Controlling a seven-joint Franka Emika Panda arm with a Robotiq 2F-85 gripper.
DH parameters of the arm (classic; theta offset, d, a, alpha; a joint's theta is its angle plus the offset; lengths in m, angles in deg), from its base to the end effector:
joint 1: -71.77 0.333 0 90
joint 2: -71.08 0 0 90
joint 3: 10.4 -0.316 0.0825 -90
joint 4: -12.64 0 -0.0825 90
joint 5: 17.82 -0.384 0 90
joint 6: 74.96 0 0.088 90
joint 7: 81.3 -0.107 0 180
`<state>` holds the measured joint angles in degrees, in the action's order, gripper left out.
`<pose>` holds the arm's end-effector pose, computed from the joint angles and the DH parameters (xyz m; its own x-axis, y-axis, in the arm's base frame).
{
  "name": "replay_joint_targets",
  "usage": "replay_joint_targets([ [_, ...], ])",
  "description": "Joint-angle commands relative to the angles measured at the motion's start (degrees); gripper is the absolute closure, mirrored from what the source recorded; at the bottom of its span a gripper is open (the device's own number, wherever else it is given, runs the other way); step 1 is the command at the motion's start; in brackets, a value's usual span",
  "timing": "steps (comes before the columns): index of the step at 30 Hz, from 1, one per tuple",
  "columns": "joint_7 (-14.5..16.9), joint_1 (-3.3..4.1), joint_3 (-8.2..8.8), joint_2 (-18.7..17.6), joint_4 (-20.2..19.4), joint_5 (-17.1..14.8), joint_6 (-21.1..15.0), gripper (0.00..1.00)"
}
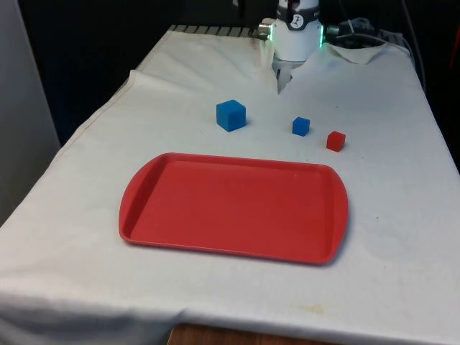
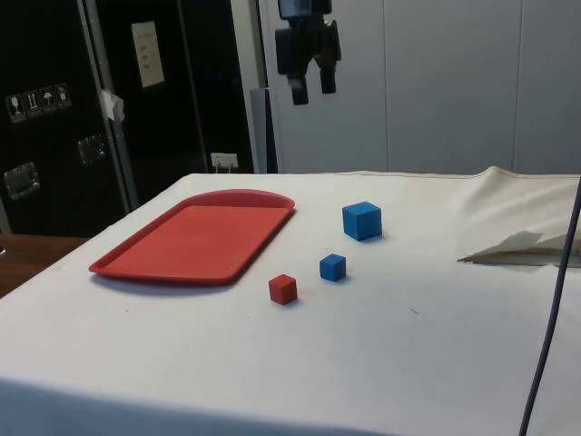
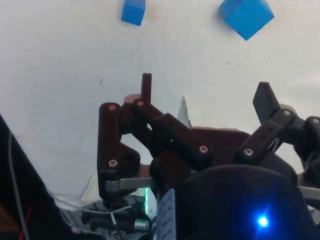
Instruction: Pick up the largest block and place it onto the tray.
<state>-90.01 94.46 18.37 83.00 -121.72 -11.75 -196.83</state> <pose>0.4694 -0.0574 0.4026 0.9815 -0.1885 -0.0331 -0.1888 -0.9820 -0.0066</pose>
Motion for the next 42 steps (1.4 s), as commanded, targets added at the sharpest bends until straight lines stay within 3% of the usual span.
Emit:
replay_joint_targets([
  [1,-0.23,-0.29,0.4,0.11,-0.86,0.46,-1.26,0.0],
  [7,0.29,-0.06,1.6,0.0,-2.12,0.11,-2.35,0.0],
  [9,0.23,-0.4,2.06,0.29,-3.38,0.8,-4.3,0.0],
  [16,0.57,-0.46,3.67,0.17,-5.73,1.26,-7.62,0.0],
  [17,0.69,-0.17,3.67,0.0,-5.27,0.69,-6.59,0.0],
  [18,0.57,-0.46,4.18,0.11,-6.36,1.49,-8.48,0.0],
  [25,0.46,-0.52,6.13,-0.11,-8.71,2.75,-11.52,0.0],
  [26,0.74,-0.17,6.25,-0.06,-8.48,2.12,-10.66,0.0],
  [27,0.4,-0.52,6.36,-0.23,-9.05,2.86,-12.03,0.0],
  [33,0.17,-0.57,8.02,-1.43,-11.17,3.78,-15.3,0.0],
  [34,0.69,-0.17,7.96,-1.15,-10.71,2.98,-14.04,0.0],
  [35,0.11,-0.57,8.25,-1.66,-11.46,3.84,-15.87,0.0],
  [42,-0.4,-0.46,9.74,-4.18,-13.35,3.78,-20.17,0.0],
])
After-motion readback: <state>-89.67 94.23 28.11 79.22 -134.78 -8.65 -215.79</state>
